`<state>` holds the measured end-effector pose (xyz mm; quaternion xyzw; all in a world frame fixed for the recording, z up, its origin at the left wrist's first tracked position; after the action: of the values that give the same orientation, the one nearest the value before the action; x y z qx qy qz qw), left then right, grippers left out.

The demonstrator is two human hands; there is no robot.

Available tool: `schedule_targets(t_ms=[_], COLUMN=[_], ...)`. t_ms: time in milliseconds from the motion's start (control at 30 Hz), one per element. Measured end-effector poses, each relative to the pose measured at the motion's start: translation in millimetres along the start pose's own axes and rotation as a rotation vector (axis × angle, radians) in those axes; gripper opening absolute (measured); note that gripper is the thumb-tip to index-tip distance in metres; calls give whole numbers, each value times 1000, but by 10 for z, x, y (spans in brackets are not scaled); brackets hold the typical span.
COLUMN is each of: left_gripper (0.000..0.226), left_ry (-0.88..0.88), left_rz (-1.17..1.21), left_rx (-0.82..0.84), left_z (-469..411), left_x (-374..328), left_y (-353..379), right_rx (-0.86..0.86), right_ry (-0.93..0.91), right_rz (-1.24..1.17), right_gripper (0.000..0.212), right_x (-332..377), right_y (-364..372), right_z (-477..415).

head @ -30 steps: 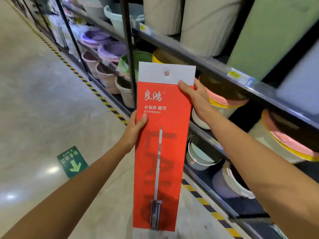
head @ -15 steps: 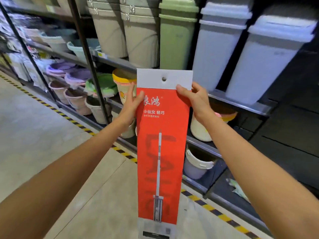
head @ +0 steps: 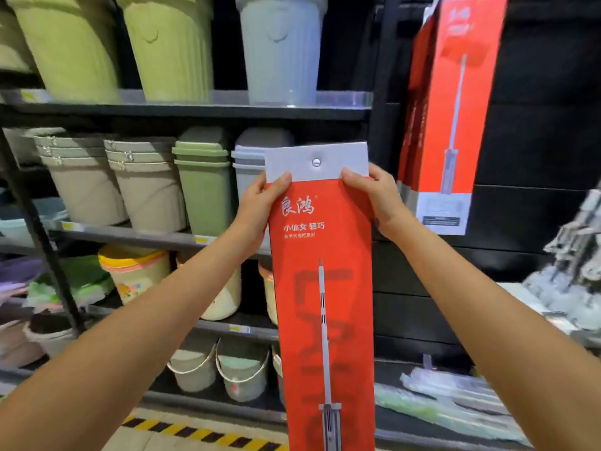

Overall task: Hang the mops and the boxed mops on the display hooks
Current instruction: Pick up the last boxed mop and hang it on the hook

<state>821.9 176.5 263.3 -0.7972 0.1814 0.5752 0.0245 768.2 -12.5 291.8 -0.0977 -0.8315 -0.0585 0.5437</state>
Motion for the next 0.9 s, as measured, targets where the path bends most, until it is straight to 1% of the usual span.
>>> schedule_targets(t_ms=[100,167,233,300,333,467,567,600,667,800,833,900], left_gripper=[10,7,7,12,16,19,26,27,31,50,52,47], left_ry=[49,84,116,141,151,154,183,193,213,234,239,261], left_rz=[17,3,4,16,21,58,63,58,51,34,29,29], left_rx=[89,146,180,208,222,275,266,258,257,240,231,212], left_z=[-77,-128,-225,-339,-403,-699,-977,-1062,-1213,-1494,-1567,-1719], left_x=[-328,-520,-685,-838,-903,-1047,-1125,-1156,-1223,-1295,-1292,-1287], left_y=[517,862,1166,1477,1639,2271,2691,2827,3117,3582,3664,3807], right_rx=[-86,-144,-194,-227,-244,-262,-255,-248,-232,-180,-173,-169], right_ry=[-72,-98,-114,-139,-148,-171,-171,-178,-198,-234,-240,-253], right_rz=[2,17,25,30,42,71,92,92,84,77,84,85], right_gripper=[25,27,39,53,57,49,72,74,66,52,50,52], right_x=[412,644,859,1068,1166,1423,1578,1636,1754,1906,1924,1958], right_y=[-448,-739,-1010,-1277,-1411,-1982,-2383,-2510,-2758,-3192,-3288,-3467], right_z=[53,64,49,2,-22,-239,-464,-544,-691,-1040,-1132,-1321])
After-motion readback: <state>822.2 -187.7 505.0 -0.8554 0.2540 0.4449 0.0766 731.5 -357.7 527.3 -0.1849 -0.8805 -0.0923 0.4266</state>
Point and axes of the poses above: each hand's wrist, its own z-axis away from the middle knuckle, its own y-axis out of the palm, x = y × z, the point moved 10 cm from there along -z, towards the middle knuckle
